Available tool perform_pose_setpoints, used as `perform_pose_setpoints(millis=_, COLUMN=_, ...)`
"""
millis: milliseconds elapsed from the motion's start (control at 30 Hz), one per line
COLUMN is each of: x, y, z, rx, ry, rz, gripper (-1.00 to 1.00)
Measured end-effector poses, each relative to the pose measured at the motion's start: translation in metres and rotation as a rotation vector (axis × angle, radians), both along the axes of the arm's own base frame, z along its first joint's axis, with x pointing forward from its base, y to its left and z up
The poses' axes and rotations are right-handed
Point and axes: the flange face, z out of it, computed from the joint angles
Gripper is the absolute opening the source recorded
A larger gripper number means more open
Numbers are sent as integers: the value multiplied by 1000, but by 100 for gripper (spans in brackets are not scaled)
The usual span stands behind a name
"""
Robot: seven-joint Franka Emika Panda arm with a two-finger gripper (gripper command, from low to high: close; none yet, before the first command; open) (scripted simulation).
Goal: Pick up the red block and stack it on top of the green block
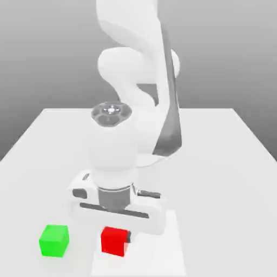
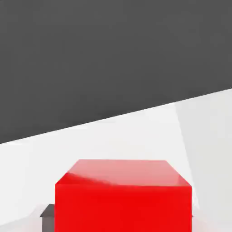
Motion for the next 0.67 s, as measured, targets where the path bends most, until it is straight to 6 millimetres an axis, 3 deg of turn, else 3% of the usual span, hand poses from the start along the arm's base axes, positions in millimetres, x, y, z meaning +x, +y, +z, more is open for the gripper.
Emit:
perform_pose_setpoints(millis=233, x=-27, y=-124, z=32, rx=-1, ry=1, rz=-166, gripper=-100)
perform_pose_setpoints(millis=300, x=-32, y=-139, z=26, rx=2, ry=-1, rz=-182, gripper=-100)
perform_pose_setpoints(millis=400, x=-32, y=-141, z=-7, rx=2, ry=-1, rz=-182, gripper=-100)
perform_pose_setpoints(millis=433, x=-33, y=-141, z=-19, rx=2, ry=-1, rz=-182, gripper=100)
perform_pose_setpoints(millis=667, x=-33, y=-141, z=-22, rx=2, ry=-1, rz=-182, gripper=100)
